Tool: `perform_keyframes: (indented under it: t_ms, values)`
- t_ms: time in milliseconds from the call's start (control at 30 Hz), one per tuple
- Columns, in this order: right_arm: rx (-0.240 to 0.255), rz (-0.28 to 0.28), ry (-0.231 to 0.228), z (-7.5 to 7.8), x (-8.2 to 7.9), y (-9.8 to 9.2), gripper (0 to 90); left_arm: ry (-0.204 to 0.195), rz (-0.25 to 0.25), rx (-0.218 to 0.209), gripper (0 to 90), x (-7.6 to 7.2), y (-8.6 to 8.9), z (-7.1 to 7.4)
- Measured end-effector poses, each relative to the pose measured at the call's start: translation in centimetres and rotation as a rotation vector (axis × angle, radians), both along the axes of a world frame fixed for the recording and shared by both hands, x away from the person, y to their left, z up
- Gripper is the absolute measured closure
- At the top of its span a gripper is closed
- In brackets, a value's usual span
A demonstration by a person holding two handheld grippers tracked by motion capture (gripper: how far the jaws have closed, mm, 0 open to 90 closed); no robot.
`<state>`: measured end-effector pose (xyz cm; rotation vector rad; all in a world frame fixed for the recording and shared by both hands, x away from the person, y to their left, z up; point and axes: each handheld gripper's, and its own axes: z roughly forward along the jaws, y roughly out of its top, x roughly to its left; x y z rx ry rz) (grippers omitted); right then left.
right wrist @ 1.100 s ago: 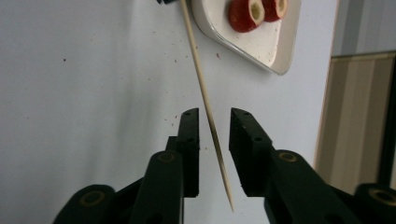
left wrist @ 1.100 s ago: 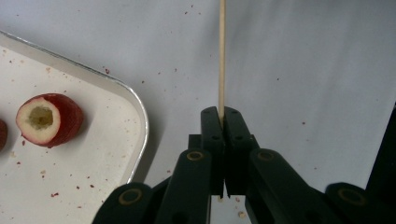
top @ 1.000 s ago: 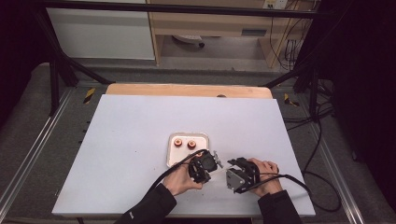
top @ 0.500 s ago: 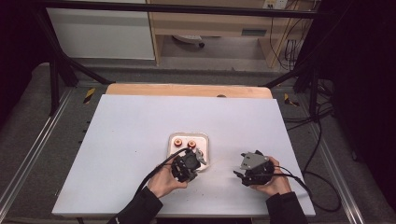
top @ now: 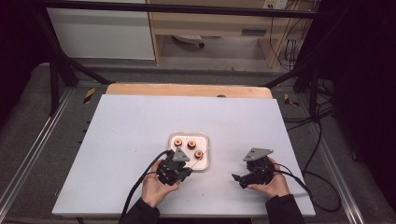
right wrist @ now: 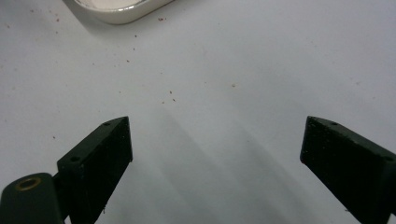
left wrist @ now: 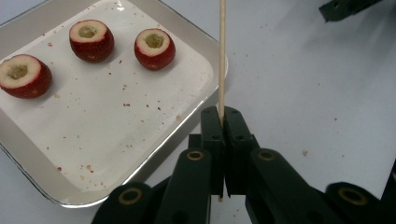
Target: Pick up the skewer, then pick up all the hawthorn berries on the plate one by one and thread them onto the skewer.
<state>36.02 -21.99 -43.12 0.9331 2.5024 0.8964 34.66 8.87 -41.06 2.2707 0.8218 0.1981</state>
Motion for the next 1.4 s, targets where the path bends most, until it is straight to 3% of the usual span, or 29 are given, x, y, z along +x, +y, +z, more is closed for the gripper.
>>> perform_keyframes:
  t_ms: [100,200,633,967,1400]
  values:
    - [0.035,-0.024,0.022,0.1,0.2,0.0,6.9,-0.025,0.043,-0.048,88.5,-0.5,0.4,-0.3]
    - [0.071,-0.047,0.039,0.3,0.2,0.2,5.7,-0.052,0.063,-0.063,88.5,-1.0,0.8,-0.8]
    - [0.167,-0.118,0.084,1.2,1.7,2.2,2.1,-0.074,0.11,-0.142,88.5,-2.1,3.7,-1.4]
    - [0.194,-0.125,0.103,2.2,2.9,4.6,2.2,-0.075,0.15,-0.193,88.4,-2.8,6.0,-1.9]
    - [0.189,-0.119,0.129,3.2,4.4,8.0,3.1,-0.06,0.16,-0.189,88.4,-3.3,7.6,-2.8]
